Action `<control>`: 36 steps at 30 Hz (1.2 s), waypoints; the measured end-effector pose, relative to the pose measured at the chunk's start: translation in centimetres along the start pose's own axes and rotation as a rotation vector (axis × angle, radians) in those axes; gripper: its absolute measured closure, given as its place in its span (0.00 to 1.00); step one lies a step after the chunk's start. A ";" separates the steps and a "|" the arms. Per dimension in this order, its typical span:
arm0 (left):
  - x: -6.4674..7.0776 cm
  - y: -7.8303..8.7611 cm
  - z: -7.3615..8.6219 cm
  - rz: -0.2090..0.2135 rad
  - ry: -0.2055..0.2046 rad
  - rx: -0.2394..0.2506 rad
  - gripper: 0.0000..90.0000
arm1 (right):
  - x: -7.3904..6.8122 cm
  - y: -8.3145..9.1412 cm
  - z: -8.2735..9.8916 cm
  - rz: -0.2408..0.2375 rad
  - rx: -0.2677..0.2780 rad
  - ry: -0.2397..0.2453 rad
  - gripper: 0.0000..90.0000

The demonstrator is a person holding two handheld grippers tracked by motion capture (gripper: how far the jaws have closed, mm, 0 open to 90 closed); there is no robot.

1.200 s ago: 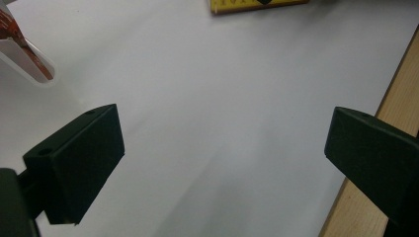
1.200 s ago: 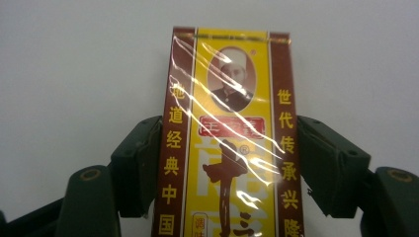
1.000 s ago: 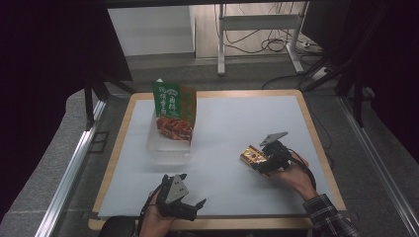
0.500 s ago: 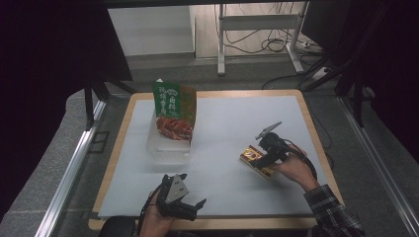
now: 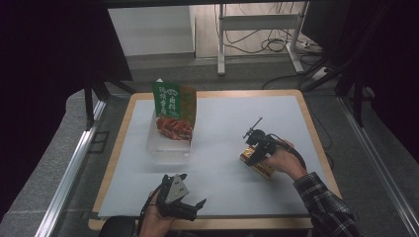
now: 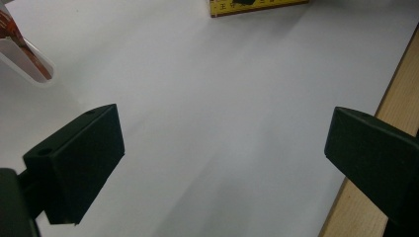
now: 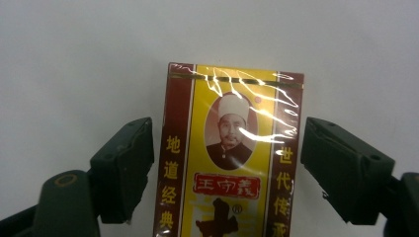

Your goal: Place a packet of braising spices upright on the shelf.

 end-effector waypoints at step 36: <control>-0.4 0.4 -0.1 -0.005 0.024 0.016 0.02 | -0.7 5.0 -1.2 -0.011 0.249 0.011 0.35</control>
Point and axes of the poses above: each handheld gripper's, and its own axes: y roughly backward along the jaws, z roughly out of its underside, x roughly to its right, the point moved 8 cm from there along -y, roughly forward along the jaws, and after that the axes turned 2 degrees about -x, right-handed, at the moved point
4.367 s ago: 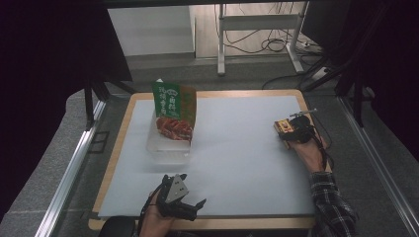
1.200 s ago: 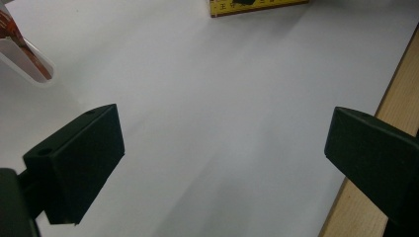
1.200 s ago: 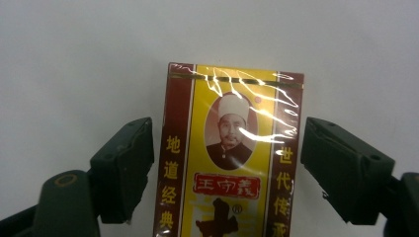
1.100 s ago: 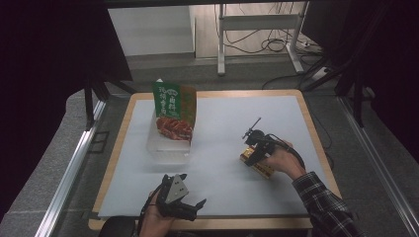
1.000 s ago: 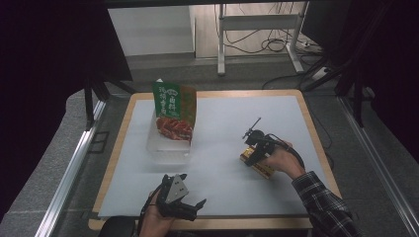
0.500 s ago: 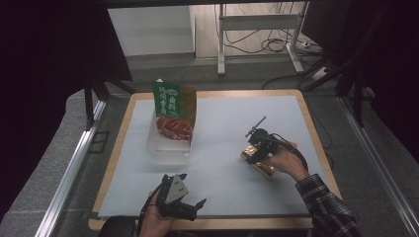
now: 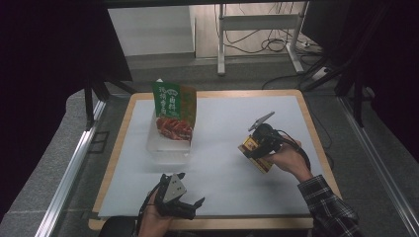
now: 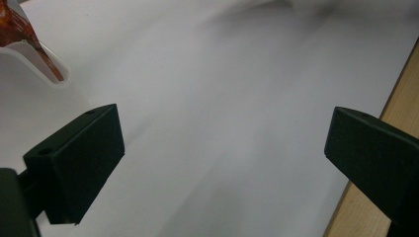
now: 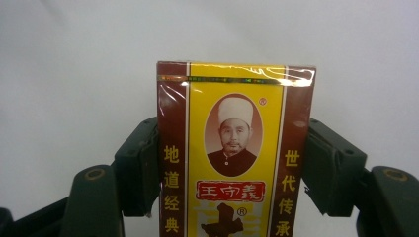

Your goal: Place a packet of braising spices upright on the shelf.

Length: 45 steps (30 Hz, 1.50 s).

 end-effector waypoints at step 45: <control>0.1 1.9 0.8 -0.032 0.024 0.014 0.01 | -4.0 3.2 -8.8 0.052 0.627 -0.034 0.36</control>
Point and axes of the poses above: each handheld gripper's, and its own axes: y roughly backward along the jaws, z roughly out of its underside, x roughly to its right, the point moved 8 cm from there along -y, roughly forward along the jaws, and after that the axes turned 2 degrees about -x, right-handed, at the moved point
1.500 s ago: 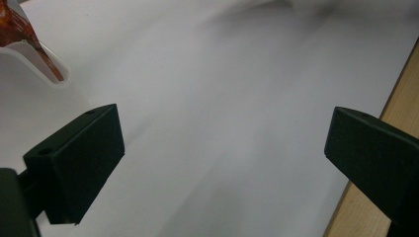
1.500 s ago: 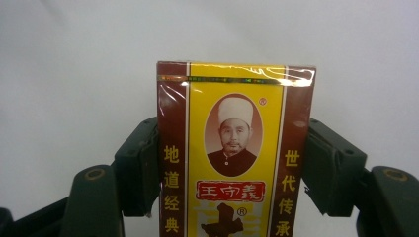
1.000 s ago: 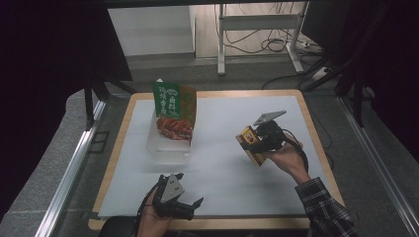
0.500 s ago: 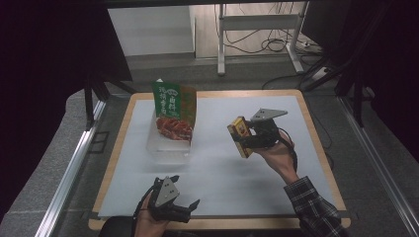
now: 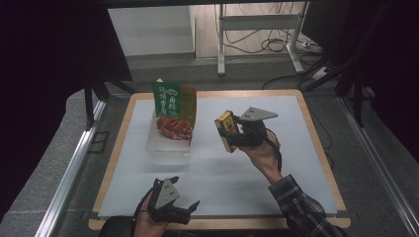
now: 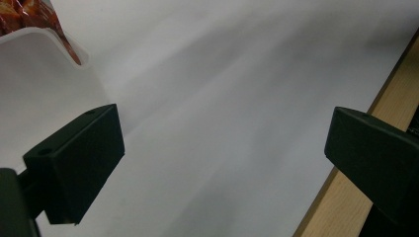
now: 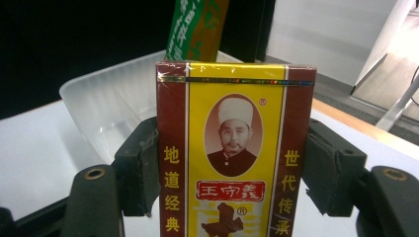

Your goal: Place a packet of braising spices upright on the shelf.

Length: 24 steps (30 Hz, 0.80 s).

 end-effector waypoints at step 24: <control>0.1 0.1 -0.2 0.003 -0.004 0.012 0.02 | -5.3 -5.3 -2.3 -0.050 0.100 -0.010 0.36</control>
Point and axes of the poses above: each handheld gripper's, and its own axes: y roughly backward along the jaws, z roughly out of its underside, x roughly to its right, the point moved 8 cm from there along -y, roughly forward along the jaws, and after that the axes turned 2 degrees about -x, right-handed, at the moved point
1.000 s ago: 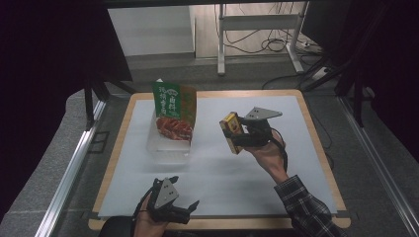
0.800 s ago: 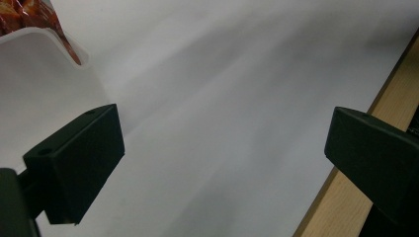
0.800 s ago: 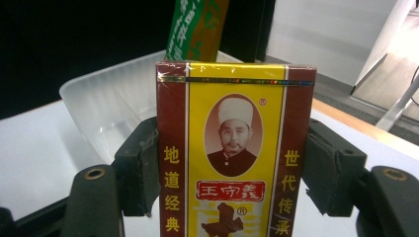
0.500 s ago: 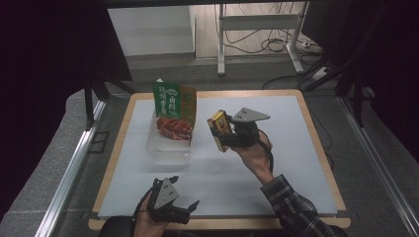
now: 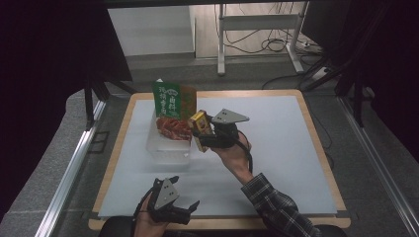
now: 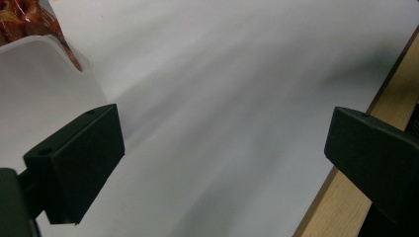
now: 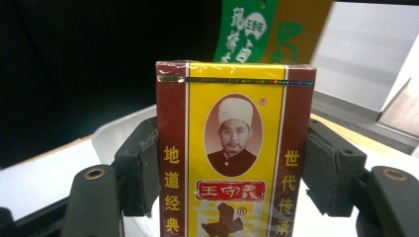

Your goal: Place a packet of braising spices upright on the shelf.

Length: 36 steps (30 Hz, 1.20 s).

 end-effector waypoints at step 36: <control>0.1 0.1 -0.1 0.010 -0.003 0.009 0.02 | -5.2 -8.2 0.5 0.014 0.020 0.004 0.35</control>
Point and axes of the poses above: each handheld gripper's, and its own axes: y roughly backward along the jaws, z roughly out of its underside, x roughly to its right, the point moved 8 cm from there along -y, roughly forward along the jaws, and after that the axes turned 2 degrees about -x, right-handed, at the moved point
